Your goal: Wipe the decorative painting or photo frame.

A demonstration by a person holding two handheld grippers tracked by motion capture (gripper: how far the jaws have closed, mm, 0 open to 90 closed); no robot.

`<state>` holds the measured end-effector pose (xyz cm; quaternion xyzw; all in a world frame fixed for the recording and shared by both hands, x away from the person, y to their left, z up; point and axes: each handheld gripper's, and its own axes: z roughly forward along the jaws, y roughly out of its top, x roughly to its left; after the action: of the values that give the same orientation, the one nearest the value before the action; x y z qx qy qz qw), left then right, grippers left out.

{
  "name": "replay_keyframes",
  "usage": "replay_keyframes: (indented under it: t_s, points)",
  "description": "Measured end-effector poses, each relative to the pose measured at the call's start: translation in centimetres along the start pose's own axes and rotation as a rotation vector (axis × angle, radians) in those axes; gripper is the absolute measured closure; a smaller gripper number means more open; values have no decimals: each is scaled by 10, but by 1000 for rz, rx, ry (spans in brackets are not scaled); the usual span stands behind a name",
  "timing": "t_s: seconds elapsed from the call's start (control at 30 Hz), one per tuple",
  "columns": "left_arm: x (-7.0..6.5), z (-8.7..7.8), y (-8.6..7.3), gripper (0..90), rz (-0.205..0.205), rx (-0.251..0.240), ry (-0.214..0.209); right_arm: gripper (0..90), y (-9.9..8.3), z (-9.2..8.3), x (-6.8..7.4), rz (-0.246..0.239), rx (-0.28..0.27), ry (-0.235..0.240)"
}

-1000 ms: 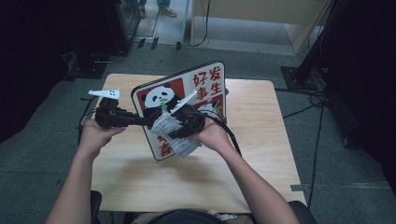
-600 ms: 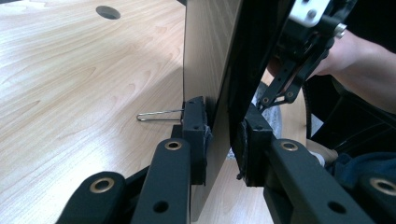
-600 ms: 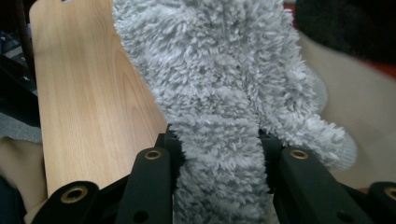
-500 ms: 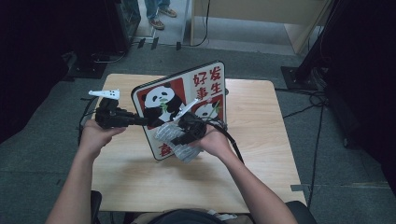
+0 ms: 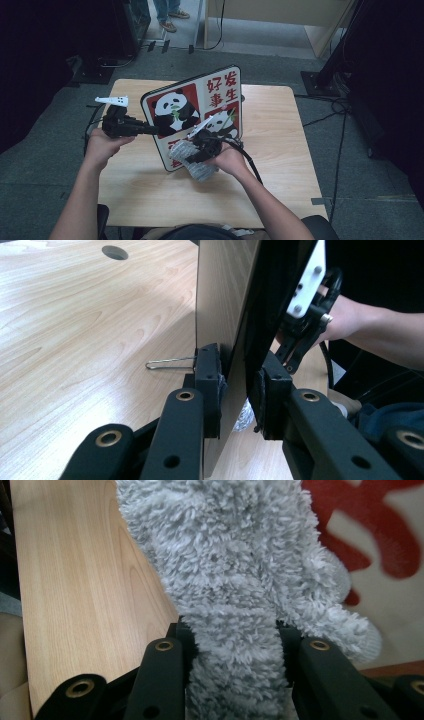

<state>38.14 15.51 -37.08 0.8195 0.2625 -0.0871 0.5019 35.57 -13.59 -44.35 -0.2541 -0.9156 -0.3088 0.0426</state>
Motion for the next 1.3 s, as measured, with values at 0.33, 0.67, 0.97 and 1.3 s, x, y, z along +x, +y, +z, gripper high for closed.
replay_keyframes:
  t_s: [0.33, 0.67, 0.97, 1.3]
  points:
    - [0, 0, 0, 763, 9, -1, 1, 679, -12, 13, -2, 13, 34, 10]
    - [1, 0, 0, 757, 6, 2, 0, 682, -19, 21, -4, 3, 62, 38]
    - [2, 2, 0, 703, 1, 14, 0, 684, -17, 11, 0, -3, 58, 44]
    - [2, -2, -1, 665, -3, 5, -2, 684, -2, -11, 8, -35, 16, 37]
